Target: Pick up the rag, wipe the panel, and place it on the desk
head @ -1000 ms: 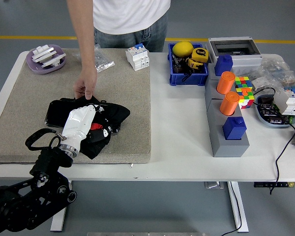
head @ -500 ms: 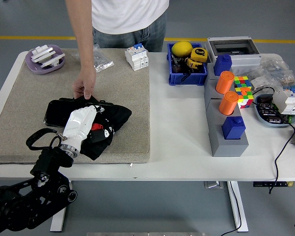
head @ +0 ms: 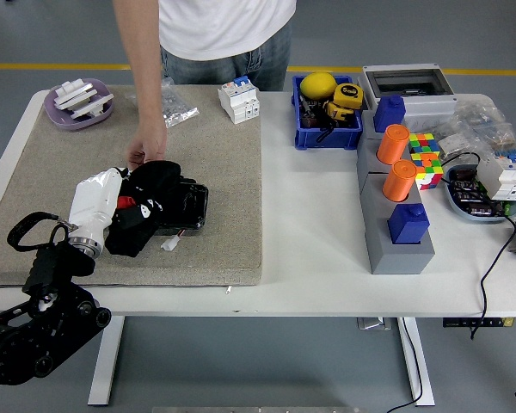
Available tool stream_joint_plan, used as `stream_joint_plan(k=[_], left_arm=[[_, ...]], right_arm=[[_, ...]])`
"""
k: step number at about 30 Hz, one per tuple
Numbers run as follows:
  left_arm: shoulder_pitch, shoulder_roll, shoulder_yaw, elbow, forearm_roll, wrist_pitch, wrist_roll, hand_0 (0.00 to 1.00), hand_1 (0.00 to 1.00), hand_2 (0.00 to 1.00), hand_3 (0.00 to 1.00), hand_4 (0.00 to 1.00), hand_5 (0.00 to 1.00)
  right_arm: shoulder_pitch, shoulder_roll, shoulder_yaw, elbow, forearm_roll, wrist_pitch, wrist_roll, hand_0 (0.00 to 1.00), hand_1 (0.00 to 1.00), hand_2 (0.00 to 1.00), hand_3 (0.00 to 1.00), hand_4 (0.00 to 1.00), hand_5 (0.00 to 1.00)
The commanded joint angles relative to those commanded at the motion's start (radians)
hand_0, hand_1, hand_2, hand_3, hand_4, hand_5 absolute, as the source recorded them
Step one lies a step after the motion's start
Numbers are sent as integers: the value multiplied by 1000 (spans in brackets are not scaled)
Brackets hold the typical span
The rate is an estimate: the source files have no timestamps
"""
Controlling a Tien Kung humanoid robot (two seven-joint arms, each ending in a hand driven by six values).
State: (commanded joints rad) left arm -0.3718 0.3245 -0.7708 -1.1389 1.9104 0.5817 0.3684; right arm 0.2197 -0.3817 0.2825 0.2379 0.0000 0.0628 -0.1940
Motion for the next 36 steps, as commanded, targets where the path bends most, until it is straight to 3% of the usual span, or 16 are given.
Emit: stream_joint_plan(k=[23,36], left_arm=[[20,45,-146,102,7,-5,-10,321,172,447,408,67,2],[25,75,-220,127,16,-4,-14,322,174,448,410,72,2]], right_arm=[[3,-3,0,0,5,0,0,716,665,693,642,998,563],[8,-3,2,1,2,0,-2,716,665,692,642,998,563]])
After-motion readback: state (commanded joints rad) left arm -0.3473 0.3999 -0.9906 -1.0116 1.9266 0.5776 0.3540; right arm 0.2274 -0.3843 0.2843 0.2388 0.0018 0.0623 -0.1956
